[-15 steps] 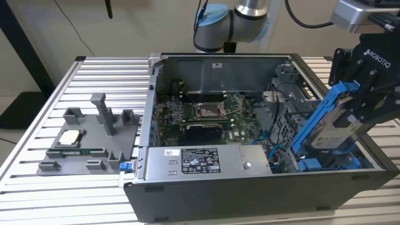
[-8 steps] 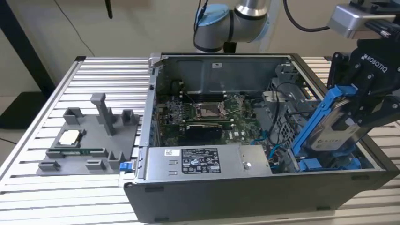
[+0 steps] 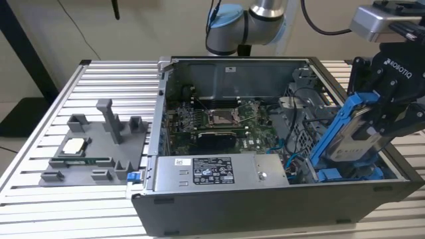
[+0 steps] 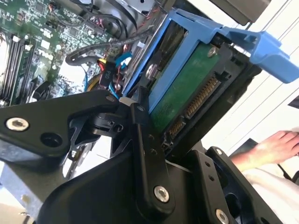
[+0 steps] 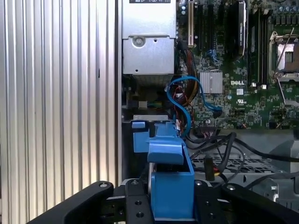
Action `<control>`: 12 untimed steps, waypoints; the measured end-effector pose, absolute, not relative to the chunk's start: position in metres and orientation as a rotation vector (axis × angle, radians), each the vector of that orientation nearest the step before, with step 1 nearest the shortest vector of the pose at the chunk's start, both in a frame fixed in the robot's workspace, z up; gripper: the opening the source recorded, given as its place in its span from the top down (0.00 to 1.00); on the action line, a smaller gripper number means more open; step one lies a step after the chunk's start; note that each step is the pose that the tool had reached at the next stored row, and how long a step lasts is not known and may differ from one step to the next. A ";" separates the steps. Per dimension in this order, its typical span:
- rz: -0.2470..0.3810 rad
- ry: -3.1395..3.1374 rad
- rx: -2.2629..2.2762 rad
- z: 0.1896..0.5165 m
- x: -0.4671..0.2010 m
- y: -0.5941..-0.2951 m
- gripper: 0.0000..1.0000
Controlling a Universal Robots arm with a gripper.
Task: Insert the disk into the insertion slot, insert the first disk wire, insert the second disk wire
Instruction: 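Insert the disk into the insertion slot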
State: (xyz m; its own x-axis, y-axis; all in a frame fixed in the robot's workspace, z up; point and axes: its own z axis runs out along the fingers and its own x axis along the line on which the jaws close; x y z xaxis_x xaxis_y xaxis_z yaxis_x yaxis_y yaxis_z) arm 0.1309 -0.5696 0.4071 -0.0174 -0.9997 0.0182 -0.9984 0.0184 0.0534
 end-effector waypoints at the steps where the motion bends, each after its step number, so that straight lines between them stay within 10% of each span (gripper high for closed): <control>1: -0.043 -2.202 2.163 0.408 0.131 -0.570 0.67; 12: -0.053 -2.188 2.148 0.404 0.138 -0.570 0.67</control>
State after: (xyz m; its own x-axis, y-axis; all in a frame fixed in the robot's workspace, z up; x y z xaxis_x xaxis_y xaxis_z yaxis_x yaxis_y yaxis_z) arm 0.1380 -0.5701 0.4043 -0.0170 -0.9994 0.0291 -0.9968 0.0192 0.0773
